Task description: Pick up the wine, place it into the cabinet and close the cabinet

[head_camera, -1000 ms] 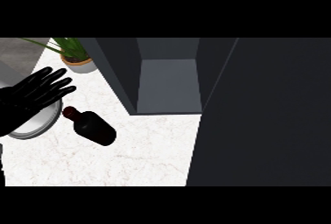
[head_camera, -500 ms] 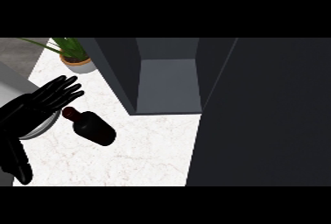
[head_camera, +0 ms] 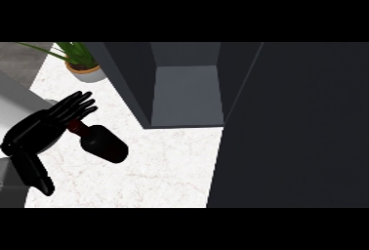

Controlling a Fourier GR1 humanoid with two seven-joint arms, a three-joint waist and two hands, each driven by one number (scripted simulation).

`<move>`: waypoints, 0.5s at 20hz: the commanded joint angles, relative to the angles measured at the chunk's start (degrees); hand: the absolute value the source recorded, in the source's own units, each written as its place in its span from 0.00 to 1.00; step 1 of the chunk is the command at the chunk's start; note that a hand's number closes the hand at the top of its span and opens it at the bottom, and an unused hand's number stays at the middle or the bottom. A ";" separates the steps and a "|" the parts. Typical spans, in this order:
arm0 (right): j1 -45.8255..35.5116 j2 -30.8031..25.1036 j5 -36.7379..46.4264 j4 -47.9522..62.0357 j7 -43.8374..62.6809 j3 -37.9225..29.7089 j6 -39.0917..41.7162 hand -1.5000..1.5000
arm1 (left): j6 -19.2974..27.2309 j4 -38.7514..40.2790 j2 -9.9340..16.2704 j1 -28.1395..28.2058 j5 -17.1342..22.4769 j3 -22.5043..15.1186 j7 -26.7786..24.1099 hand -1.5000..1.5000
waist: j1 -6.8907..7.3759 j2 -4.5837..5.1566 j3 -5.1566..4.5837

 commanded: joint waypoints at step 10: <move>3.14 -3.80 6.96 -7.92 -0.17 4.51 -2.54 0.00 | 0.06 16.89 0.78 -5.06 -19.82 -1.84 -20.49 0.00 | -0.87 0.22 -0.04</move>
